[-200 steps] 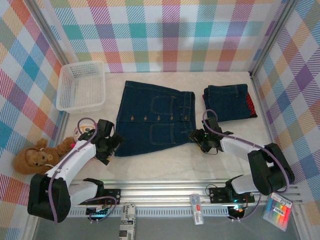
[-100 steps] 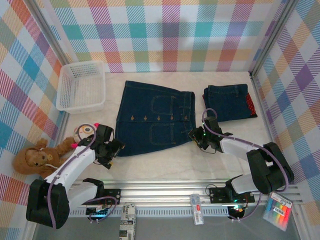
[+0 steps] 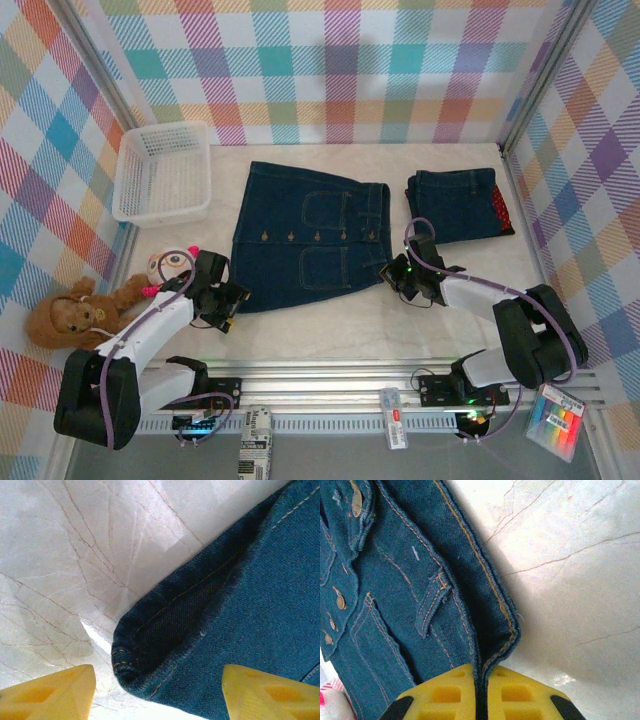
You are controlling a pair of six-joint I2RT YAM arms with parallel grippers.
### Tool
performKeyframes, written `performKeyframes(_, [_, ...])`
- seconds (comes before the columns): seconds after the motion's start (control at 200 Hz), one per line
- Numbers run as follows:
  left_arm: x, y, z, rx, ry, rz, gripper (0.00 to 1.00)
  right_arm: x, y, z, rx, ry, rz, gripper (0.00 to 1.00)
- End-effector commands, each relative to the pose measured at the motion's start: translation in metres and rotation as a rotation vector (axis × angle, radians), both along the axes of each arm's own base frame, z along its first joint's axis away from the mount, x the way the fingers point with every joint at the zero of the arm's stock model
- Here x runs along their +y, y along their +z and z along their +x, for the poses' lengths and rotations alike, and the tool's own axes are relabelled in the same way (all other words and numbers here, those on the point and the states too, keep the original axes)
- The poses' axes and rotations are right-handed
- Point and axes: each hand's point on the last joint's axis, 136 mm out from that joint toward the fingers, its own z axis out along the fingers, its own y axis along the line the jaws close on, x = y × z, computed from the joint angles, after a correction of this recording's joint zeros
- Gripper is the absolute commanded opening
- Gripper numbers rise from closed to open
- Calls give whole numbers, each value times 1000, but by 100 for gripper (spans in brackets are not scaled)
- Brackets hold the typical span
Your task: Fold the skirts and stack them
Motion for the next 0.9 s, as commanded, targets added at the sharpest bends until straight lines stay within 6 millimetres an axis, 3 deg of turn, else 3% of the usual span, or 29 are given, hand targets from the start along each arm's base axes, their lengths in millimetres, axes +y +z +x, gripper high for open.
performKeyframes(0.0, [3,-9,-3,19,20,9,65,-2,-2,-4,9,-6,-12,9])
performKeyframes(0.065, [3,-12,3,0,29,10,59,-3,-1,-4,6,-9,-13,9])
performKeyframes(0.22, [1,-16,19,-54,58,7,29,-5,4,-5,-20,-16,-11,5])
performKeyframes(0.345, [8,-12,1,-45,69,48,6,-3,7,-11,-22,2,7,0])
performKeyframes(0.395, [19,-5,-12,-43,78,91,0,1,8,-17,-18,27,21,0])
performKeyframes(0.46, [33,14,-21,-82,73,158,0,6,11,-27,-9,61,25,0])
performKeyframes(0.545, [46,52,-16,-195,66,217,0,5,25,-31,-29,75,26,0])
performKeyframes(0.68, [50,126,29,-392,24,300,0,-3,78,-1,-196,27,-24,0])
performKeyframes(0.815, [48,199,104,-521,-72,447,0,-12,124,42,-297,-84,-61,0])
performKeyframes(0.895, [43,236,150,-628,-107,492,0,-17,135,68,-332,-165,-64,0])
